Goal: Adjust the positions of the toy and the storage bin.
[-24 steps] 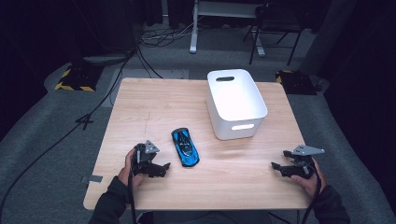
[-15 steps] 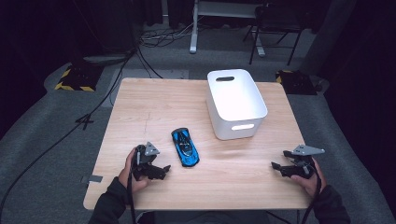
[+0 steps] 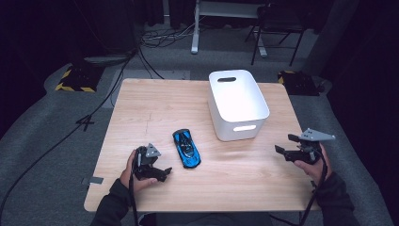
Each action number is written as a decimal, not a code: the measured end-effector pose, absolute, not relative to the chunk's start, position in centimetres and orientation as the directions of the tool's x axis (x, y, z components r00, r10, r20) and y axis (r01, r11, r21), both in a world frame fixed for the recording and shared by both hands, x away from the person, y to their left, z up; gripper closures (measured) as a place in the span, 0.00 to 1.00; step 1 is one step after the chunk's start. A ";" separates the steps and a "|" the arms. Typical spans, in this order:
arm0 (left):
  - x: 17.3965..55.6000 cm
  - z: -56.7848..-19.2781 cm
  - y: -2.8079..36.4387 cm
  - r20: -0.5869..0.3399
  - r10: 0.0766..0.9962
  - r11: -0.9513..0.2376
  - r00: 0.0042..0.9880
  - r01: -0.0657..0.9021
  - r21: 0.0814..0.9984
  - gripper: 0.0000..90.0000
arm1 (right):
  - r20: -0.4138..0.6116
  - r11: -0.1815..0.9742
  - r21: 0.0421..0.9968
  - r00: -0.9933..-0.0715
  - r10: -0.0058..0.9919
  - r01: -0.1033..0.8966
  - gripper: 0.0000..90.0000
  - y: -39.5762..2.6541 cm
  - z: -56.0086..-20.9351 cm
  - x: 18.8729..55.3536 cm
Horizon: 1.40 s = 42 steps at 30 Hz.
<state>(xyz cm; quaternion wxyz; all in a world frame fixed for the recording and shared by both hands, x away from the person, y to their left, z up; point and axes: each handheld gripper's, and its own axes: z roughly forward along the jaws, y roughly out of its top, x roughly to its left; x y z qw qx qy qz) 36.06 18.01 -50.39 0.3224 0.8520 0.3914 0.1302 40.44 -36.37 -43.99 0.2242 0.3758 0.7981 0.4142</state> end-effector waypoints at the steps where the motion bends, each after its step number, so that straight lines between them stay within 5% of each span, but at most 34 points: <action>1: 36.1 -50.4 18.0 -0.031 0.751 -0.485 0.660 0.583 0.651 0.00 | -0.059 0.375 0.839 -0.620 0.782 0.393 0.22 -36.0 -43.3 40.8; 16: 36.0 -50.4 18.0 -0.032 0.751 -0.485 0.660 0.583 0.651 0.00 | -0.074 0.328 0.891 -0.611 0.788 0.315 0.29 -32.9 -36.3 45.5; 32: 36.0 -50.4 18.0 -0.031 0.751 -0.484 0.660 0.582 0.653 0.00 | -0.060 0.326 0.872 -0.580 0.812 0.366 0.31 -31.5 -37.5 47.8; 42: 36.0 -50.4 18.0 -0.022 0.751 -0.488 0.660 0.577 0.654 0.01 | 0.040 0.239 0.869 -0.542 0.839 0.434 0.33 -30.8 -38.7 48.3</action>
